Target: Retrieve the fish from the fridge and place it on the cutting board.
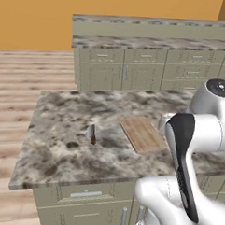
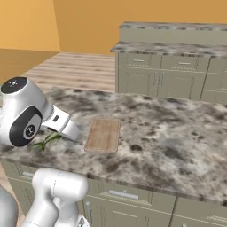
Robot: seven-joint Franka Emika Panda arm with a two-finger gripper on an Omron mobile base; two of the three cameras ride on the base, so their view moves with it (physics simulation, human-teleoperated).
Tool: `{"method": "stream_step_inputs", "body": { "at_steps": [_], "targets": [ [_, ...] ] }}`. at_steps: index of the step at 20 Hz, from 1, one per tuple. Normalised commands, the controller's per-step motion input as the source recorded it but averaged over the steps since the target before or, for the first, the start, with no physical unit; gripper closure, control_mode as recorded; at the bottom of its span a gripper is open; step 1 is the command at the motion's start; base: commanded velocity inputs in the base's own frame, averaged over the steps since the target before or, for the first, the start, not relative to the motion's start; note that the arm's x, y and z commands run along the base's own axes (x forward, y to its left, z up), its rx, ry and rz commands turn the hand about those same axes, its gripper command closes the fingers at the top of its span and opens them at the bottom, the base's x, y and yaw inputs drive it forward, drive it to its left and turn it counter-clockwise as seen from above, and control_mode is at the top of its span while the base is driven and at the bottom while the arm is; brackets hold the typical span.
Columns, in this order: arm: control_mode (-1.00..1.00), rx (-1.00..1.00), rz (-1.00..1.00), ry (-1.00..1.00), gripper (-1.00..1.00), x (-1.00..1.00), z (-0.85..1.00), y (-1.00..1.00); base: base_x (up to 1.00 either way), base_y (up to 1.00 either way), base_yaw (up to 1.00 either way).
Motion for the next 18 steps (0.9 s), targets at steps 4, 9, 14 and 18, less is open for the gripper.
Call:
{"method": "stream_step_inputs", "body": {
  "at_steps": [4, 9, 14, 18],
  "targets": [
    [-1.00, 0.00, 0.09, 0.05, 1.00, 0.62, 0.00, -0.02, 0.00, 0.00, 0.00],
    [-1.00, 0.00, 0.00, 0.23, 1.00, 0.75, 0.00, 0.00, 0.00, 0.00, 0.00],
    [-1.00, 0.00, 0.00, 0.19, 1.00, 0.89, -0.10, 0.00, 0.00, 0.00, 0.00],
    [-1.00, 0.00, 0.01, 0.01, 1.00, 0.78, -0.53, 0.00, 0.00, 0.00, 0.00]
  ]
}}
